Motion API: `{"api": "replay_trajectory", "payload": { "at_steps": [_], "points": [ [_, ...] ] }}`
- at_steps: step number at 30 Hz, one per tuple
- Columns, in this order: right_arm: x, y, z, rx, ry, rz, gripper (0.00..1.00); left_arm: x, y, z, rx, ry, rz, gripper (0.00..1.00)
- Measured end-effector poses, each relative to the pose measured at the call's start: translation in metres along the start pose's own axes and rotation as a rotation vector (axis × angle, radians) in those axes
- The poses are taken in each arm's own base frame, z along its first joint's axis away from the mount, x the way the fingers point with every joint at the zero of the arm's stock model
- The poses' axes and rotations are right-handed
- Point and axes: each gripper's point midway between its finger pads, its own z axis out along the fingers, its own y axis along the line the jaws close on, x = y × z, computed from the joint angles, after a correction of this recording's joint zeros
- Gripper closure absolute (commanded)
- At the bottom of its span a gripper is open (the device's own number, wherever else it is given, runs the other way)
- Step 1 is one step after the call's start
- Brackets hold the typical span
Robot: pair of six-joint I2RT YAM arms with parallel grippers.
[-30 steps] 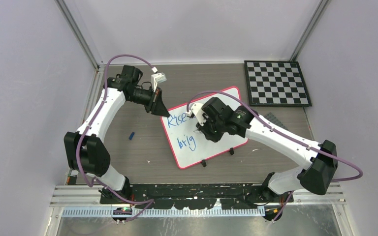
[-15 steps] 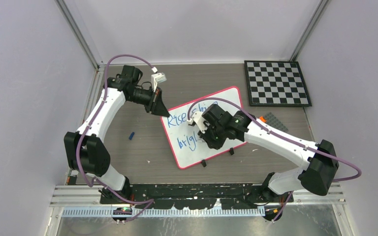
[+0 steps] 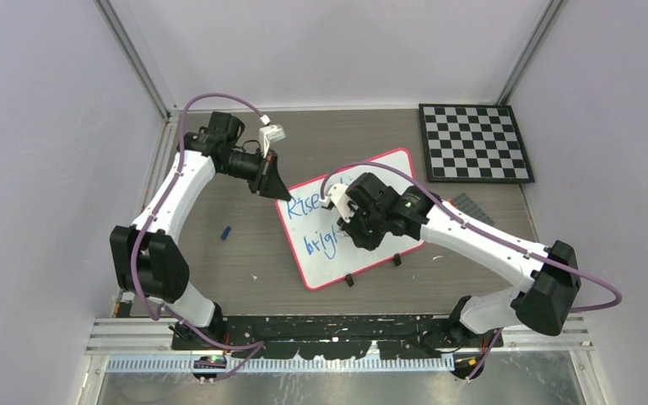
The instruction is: Write a sentence on the whiteboard
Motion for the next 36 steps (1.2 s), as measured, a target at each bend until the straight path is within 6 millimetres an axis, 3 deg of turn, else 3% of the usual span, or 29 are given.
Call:
{"api": "replay_trajectory", "payload": {
  "at_steps": [15,26,36],
  "points": [
    [-0.003,-0.009,-0.003,0.035,-0.007,0.01,1.0,0.0,0.0,0.0,0.001,0.0,0.001,1.0],
    [0.022,-0.001,0.005,-0.009,0.066,0.017,1.0,0.0,0.0,0.0,0.001,0.0,0.001,1.0],
    [0.024,0.003,0.001,-0.034,0.073,0.008,1.0,0.0,0.0,0.0,0.002,-0.001,0.0,1.0]
  ]
}}
